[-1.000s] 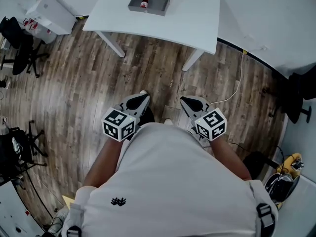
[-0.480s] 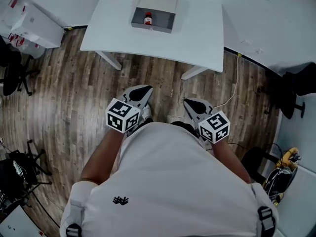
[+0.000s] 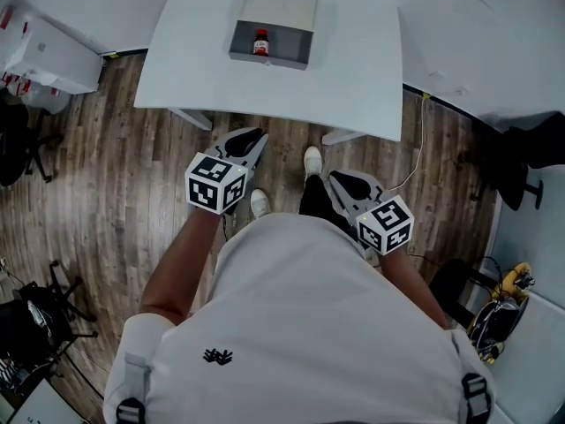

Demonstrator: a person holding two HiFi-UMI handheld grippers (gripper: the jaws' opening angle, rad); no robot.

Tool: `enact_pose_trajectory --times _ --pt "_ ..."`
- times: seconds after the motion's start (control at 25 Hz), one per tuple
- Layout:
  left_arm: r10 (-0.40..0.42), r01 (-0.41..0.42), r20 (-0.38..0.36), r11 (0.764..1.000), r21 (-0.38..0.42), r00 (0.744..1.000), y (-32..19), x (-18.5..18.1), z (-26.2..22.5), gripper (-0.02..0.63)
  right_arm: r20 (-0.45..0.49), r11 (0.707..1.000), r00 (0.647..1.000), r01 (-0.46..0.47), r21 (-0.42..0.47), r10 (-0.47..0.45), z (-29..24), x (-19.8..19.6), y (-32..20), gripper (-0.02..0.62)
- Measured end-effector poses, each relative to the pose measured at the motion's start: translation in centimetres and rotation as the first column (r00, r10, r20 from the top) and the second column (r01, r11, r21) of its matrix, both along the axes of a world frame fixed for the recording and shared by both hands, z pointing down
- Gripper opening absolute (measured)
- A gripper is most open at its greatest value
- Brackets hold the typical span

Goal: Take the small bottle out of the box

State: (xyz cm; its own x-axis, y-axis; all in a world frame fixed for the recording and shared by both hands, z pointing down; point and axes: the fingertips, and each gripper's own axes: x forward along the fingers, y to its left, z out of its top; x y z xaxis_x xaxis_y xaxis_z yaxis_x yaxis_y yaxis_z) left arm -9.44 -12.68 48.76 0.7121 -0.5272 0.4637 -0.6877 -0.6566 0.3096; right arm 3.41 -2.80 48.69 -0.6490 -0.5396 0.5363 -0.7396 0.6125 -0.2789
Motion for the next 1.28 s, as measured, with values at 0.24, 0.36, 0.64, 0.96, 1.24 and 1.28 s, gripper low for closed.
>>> enact_pose_trajectory --times 0.24,0.36,0.64,0.96,1.24,1.28 --pt "-0.085 0.086 0.060 0.996 -0.019 0.995 -7.4 1.0 1.1 0.066 0.033 0.999 0.999 0.040 0.012 -0.040 0.2 2.4 -5.9 0.008" --pt "-0.131 0.135 0.105 0.990 -0.033 0.986 -10.8 1.3 1.9 0.080 0.034 0.997 0.996 0.078 0.025 -0.078 0.0 4.0 -9.4 0.009" --pt "-0.198 0.219 0.208 0.972 -0.083 0.958 -17.6 1.7 4.6 0.097 0.060 0.994 0.992 0.107 0.021 -0.108 0.8 8.2 -15.7 0.008" --pt "-0.236 0.296 0.338 0.945 -0.139 0.911 -23.1 0.6 7.6 0.123 0.104 0.990 0.985 0.138 -0.008 -0.136 2.1 10.5 -19.9 0.009" --pt "-0.228 0.335 0.435 0.924 -0.186 0.871 -26.1 -0.2 10.3 0.159 0.119 0.991 0.986 0.126 -0.035 -0.121 3.0 13.0 -21.9 0.008" --pt "-0.226 0.343 0.455 0.919 -0.192 0.861 -26.4 -0.4 10.8 0.163 0.122 0.992 0.986 0.121 -0.040 -0.115 3.2 13.4 -22.1 0.009"
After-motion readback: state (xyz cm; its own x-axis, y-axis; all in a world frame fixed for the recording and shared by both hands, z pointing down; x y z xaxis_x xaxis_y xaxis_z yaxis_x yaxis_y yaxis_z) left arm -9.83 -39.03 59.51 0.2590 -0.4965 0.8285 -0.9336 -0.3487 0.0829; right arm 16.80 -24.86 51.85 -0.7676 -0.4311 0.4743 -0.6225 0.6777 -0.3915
